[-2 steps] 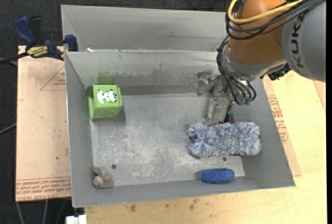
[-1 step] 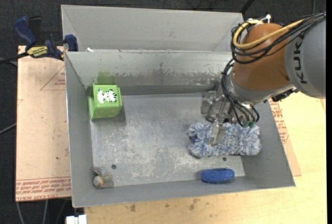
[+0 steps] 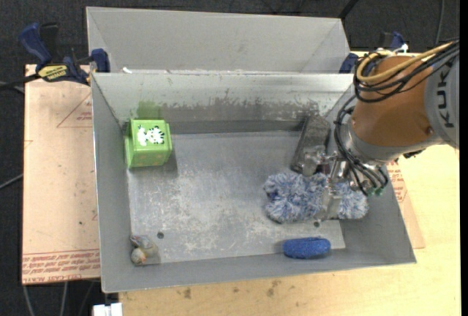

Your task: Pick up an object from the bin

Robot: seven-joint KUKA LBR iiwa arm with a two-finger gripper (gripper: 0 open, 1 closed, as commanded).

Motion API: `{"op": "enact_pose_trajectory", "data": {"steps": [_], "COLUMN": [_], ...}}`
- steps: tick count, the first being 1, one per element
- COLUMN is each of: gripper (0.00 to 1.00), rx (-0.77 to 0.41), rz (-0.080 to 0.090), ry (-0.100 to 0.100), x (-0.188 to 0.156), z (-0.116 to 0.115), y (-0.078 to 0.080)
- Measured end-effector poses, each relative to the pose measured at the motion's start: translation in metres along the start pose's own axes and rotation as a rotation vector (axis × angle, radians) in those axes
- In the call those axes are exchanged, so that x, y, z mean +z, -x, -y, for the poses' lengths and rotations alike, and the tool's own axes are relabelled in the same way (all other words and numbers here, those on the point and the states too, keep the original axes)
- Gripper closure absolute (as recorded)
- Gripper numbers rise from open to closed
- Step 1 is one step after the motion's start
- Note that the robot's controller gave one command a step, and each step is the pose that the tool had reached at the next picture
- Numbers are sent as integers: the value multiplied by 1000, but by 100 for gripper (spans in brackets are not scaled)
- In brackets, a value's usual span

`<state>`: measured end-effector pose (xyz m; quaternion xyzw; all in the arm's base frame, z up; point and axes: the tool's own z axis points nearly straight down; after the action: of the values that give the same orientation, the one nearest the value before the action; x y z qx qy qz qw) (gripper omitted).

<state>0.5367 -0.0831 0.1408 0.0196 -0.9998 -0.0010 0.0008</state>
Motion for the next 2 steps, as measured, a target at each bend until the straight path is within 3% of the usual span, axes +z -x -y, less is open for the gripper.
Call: {"op": "enact_pose_trajectory", "data": {"steps": [1, 2], "gripper": [100, 100], "rx": [-90, -90], "rz": [2, 2], "ry": [-1, -1], "x": [63, 63], "z": [-32, -32], "y": [25, 25]}}
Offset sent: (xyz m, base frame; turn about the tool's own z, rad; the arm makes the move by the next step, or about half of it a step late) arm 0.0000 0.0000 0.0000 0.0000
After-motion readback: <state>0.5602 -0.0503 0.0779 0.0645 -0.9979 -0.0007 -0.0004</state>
